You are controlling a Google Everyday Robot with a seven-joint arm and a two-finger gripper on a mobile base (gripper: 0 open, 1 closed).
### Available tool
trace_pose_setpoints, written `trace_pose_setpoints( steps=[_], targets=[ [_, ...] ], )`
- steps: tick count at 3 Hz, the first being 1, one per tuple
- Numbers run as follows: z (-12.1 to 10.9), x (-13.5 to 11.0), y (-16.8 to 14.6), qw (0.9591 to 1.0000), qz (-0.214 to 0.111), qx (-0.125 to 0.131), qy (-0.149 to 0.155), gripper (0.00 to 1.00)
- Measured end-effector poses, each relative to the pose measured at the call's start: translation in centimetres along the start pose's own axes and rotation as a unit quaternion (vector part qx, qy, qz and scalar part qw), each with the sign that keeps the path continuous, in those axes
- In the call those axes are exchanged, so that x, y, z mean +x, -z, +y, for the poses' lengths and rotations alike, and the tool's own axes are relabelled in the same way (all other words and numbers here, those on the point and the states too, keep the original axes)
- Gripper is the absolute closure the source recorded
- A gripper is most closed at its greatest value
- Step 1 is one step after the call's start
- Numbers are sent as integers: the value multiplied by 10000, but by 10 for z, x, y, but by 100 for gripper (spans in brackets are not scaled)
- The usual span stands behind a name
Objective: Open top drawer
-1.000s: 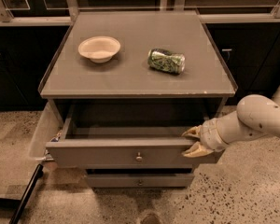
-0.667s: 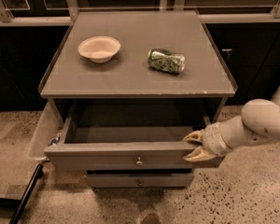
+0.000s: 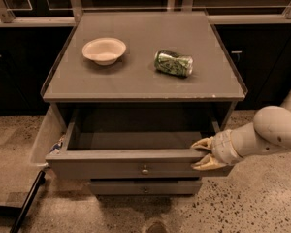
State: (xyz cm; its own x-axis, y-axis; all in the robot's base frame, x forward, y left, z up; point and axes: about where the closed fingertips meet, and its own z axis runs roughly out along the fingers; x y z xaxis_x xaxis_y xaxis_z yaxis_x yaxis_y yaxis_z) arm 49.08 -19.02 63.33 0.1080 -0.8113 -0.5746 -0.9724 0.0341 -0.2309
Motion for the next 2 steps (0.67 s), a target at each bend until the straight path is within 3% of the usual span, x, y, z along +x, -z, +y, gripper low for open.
trace_pose_setpoints(
  steps=[2],
  targets=[
    [0,0,0,10000,0,0,0,58]
  ],
)
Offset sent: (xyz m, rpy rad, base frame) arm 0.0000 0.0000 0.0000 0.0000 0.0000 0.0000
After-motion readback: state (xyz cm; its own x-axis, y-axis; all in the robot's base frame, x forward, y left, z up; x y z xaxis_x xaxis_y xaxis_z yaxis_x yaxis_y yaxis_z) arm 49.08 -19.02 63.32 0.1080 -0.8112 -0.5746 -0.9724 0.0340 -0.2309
